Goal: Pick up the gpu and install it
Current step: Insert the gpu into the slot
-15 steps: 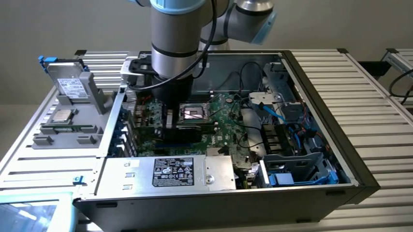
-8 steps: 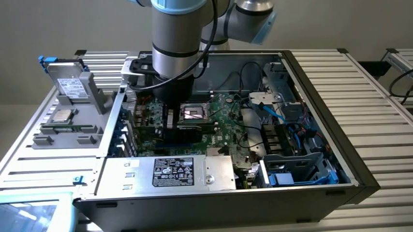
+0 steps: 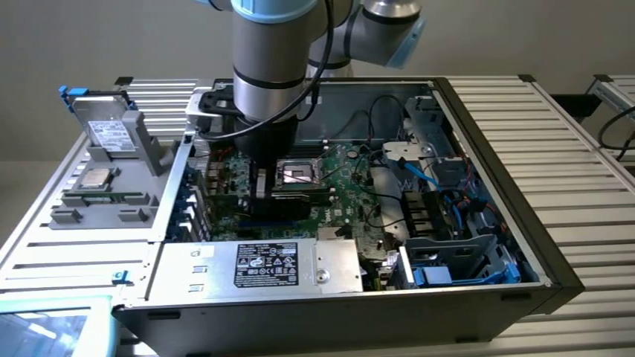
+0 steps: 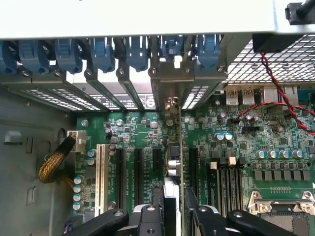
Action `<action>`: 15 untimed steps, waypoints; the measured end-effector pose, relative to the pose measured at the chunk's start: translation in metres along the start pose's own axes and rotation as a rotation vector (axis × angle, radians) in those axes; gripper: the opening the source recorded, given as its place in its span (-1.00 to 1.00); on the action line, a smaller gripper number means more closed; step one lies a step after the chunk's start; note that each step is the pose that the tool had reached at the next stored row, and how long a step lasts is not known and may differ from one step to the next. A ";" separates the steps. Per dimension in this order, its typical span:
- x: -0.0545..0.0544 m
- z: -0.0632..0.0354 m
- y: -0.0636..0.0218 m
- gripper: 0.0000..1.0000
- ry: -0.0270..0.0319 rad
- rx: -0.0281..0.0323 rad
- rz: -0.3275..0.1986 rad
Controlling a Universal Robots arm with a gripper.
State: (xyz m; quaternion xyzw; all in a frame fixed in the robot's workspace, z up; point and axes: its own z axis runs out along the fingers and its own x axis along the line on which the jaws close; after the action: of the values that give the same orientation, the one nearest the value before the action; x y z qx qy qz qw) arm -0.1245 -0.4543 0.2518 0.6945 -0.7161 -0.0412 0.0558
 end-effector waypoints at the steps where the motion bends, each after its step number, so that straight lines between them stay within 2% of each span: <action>1: 0.000 0.0002 0.0010 -0.44 -0.0001 0.0000 0.000; 6: 0.000 0.0009 0.0043 -0.44 0.0000 0.0001 0.000; 15: 0.003 0.0018 0.0043 -0.44 0.0003 -0.0002 0.000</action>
State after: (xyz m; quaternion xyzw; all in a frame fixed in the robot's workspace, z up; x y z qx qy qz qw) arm -0.1291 -0.4570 0.2507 0.6944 -0.7163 -0.0411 0.0559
